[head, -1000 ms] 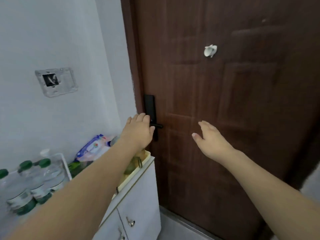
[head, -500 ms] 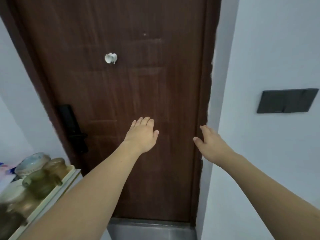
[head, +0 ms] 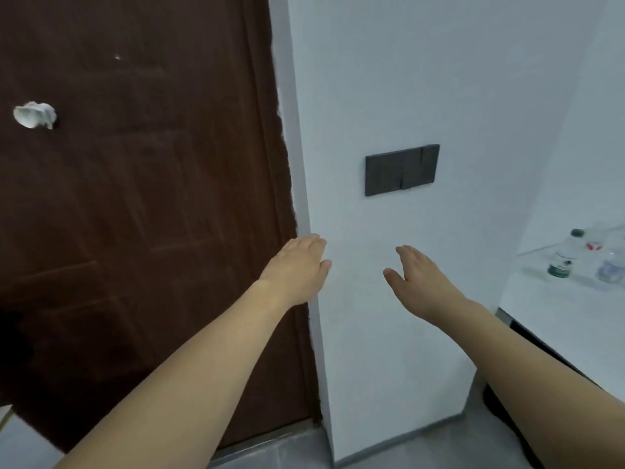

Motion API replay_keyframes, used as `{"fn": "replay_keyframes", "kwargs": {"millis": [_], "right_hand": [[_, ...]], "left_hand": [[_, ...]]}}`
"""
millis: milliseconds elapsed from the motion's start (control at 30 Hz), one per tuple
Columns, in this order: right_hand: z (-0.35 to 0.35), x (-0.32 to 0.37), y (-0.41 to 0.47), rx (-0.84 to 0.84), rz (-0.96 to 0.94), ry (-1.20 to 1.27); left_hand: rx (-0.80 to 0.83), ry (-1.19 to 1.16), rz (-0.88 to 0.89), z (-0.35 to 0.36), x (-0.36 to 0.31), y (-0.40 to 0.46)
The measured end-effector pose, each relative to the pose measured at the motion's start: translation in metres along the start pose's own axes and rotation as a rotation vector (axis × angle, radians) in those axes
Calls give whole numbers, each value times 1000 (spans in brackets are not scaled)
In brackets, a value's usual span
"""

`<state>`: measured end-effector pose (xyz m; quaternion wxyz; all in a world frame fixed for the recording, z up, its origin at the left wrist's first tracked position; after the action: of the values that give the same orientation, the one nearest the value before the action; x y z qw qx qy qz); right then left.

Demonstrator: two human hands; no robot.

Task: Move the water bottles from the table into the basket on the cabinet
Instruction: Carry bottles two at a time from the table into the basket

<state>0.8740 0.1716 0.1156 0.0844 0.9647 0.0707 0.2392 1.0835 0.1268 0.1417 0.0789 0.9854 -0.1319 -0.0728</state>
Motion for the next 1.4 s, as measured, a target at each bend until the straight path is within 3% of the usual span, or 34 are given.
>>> {"fn": "replay_keyframes", "kwargs": {"millis": [500, 1400], "right_hand": [[-42, -116, -78, -98, 333, -56], [-49, -147, -102, -130, 489, -61]], "left_hand": [[135, -43, 241, 51, -140, 34], [194, -40, 326, 76, -183, 51]]}}
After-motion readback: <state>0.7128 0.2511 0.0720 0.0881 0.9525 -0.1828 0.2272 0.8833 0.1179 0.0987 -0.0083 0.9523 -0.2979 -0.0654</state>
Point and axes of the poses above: each hand's wrist, its own y-axis towards the middle knuckle, its own z-axis out of the palm, x = y × z, the point moved 1 cm from there along y, towards the middle knuckle, and after that the axes turned 11 degrees about -z, right-handed, at the moved point
